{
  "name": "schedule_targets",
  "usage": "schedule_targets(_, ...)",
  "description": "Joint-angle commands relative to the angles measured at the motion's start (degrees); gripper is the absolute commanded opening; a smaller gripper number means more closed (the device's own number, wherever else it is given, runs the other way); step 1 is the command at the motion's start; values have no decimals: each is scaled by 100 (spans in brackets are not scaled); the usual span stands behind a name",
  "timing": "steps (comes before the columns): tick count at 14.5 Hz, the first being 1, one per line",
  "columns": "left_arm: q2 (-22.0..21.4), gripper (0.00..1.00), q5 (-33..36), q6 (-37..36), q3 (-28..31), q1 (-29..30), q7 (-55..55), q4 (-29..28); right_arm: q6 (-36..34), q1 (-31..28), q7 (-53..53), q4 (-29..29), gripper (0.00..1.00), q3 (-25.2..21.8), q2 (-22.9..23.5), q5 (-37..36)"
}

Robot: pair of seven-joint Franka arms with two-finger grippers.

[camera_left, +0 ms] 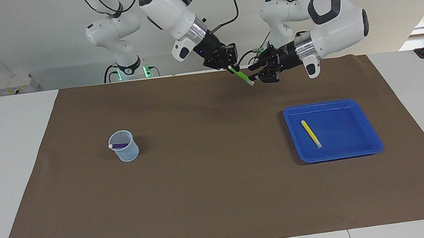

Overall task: Transfer and insert pens with both arms
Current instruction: 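Pass the green pen from the left gripper to the right gripper, then insert the green pen into the cup with the right gripper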

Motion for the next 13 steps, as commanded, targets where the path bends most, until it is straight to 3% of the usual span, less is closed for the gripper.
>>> schedule_targets(1, -190, 100, -49, 133, 72, -16, 14, -183, -1137, -518, -589, 475, 0, 11, -16, -611)
schedule_targets(4, -173, 100, 380, 124, 72, -7, 435, -157, -2518, -1466, -2641, 845, 0, 2, 37, -1131)
schedule_targets(6, -147, 100, 767, 106, 72, -16, 934, -131, -2898, -2021, -3969, 846, 0, 2, 37, -1665)
schedule_targets(10, -85, 100, 2075, 150, 55, -77, 2121, -17, -2970, -2418, -5870, 741, 0, 2, -7, -3177)
schedule_targets(13, -67, 100, 3138, 596, 55, -235, 3044, -16, -2576, -2751, -6760, 399, 0, 2, -33, -3531)
